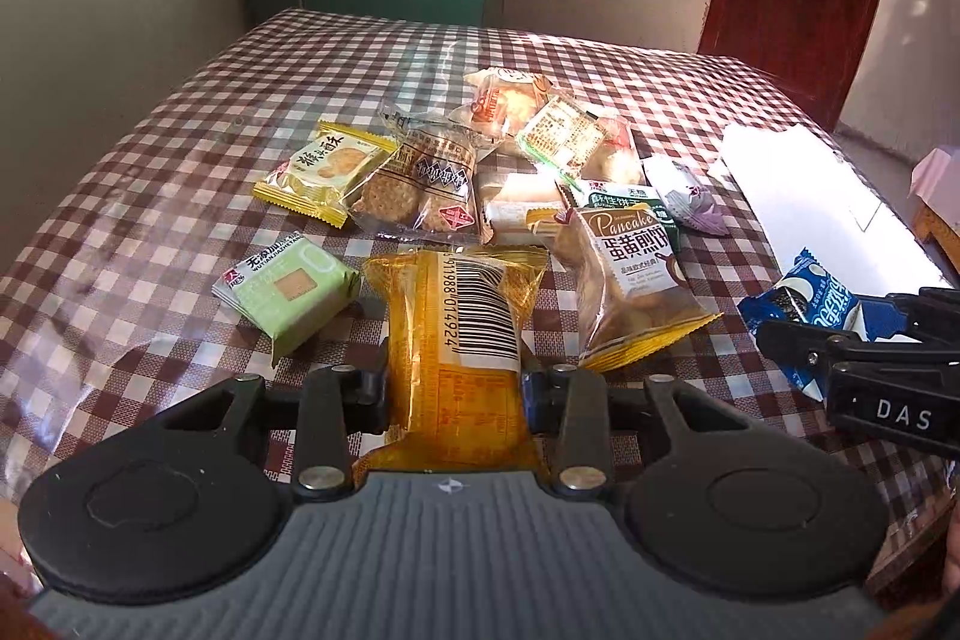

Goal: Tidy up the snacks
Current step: 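Carry the yellow bread bag and blue milk carton toward the white tray with both grippers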

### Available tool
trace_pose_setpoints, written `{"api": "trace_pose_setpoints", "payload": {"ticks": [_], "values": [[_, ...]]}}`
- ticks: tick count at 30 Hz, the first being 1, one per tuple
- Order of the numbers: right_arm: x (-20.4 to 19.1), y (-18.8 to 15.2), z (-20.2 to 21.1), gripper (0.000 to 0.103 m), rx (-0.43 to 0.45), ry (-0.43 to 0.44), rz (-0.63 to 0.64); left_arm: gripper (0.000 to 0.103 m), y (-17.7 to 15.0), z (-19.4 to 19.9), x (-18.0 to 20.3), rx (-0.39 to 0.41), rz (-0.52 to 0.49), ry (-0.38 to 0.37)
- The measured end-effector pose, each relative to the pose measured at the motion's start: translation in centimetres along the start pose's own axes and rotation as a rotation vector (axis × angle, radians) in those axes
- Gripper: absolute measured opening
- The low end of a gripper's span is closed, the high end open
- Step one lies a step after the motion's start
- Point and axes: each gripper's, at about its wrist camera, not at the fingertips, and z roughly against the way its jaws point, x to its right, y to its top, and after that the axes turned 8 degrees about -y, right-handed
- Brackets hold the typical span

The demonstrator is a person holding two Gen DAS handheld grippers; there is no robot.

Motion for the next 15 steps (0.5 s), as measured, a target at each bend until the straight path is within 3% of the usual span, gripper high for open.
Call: {"api": "trace_pose_setpoints", "payload": {"ticks": [15], "values": [[3.8, 1.9, 4.1, 0.046, 0.087, -0.085, -0.086, 0.044, 2.2, 1.5, 4.3, 0.057, -0.053, -0.08]]}}
